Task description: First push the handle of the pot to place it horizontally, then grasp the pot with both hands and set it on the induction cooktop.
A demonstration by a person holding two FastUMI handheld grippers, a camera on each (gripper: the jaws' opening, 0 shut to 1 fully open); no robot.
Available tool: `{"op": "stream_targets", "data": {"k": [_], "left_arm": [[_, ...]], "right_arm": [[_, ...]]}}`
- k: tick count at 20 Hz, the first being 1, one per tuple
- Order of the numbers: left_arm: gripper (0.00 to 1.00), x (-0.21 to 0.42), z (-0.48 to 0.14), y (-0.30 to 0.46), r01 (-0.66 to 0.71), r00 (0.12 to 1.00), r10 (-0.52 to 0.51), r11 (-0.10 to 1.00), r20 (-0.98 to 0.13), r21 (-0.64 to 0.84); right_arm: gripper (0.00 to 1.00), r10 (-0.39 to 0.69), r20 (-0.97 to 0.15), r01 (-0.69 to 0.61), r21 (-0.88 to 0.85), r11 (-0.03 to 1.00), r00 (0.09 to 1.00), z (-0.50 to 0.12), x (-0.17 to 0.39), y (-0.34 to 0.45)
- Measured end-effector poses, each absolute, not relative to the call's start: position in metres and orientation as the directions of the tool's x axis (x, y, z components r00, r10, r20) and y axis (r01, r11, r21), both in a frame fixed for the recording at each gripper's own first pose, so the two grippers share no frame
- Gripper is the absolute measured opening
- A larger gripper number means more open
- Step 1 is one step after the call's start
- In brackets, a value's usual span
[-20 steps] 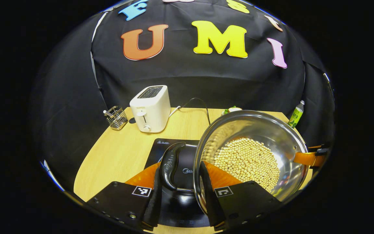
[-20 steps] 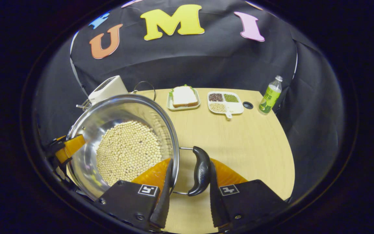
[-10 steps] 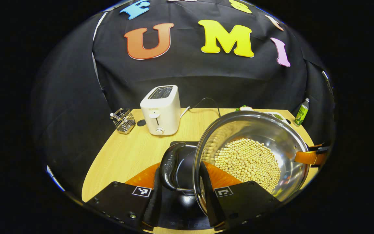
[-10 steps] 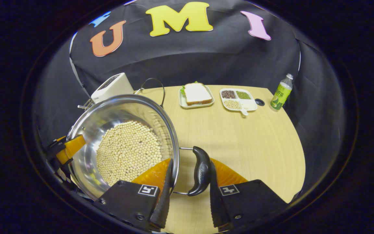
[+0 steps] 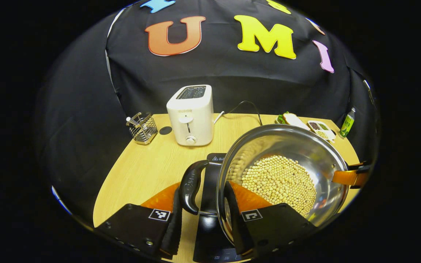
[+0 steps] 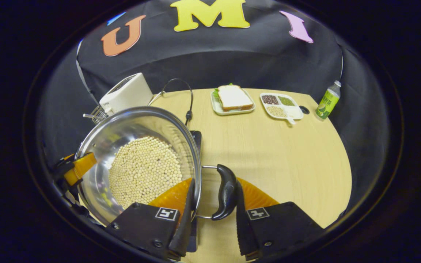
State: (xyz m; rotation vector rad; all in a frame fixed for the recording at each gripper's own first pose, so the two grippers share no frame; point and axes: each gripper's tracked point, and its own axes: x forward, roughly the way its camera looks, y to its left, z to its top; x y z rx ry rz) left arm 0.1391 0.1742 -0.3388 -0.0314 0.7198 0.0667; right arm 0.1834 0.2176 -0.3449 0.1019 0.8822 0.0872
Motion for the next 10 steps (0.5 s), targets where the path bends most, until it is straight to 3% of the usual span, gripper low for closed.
{"op": "stream_targets", "data": {"k": [7, 8, 9, 10], "left_arm": [[0.55, 0.142, -0.358, 0.181, -0.060, 0.733, 0.027, 0.998, -0.679, -0.024], [0.65, 0.142, -0.362, 0.182, -0.056, 0.730, 0.022, 0.998, -0.683, -0.028], [0.65, 0.141, -0.364, 0.182, -0.056, 0.726, 0.012, 0.998, -0.687, -0.041], [0.55, 0.141, -0.368, 0.181, -0.053, 0.724, -0.001, 0.997, -0.690, -0.057]], "right_arm": [[0.52, 0.080, -0.769, -0.022, 0.086, 0.996, 0.635, -0.353, 0.187, 0.226], [0.52, 0.077, -0.769, -0.018, 0.085, 0.996, 0.635, -0.353, 0.186, 0.227], [0.52, 0.072, -0.765, -0.009, 0.086, 0.996, 0.640, -0.352, 0.186, 0.227], [0.53, 0.066, -0.765, -0.003, 0.084, 0.996, 0.641, -0.351, 0.186, 0.227]]}}
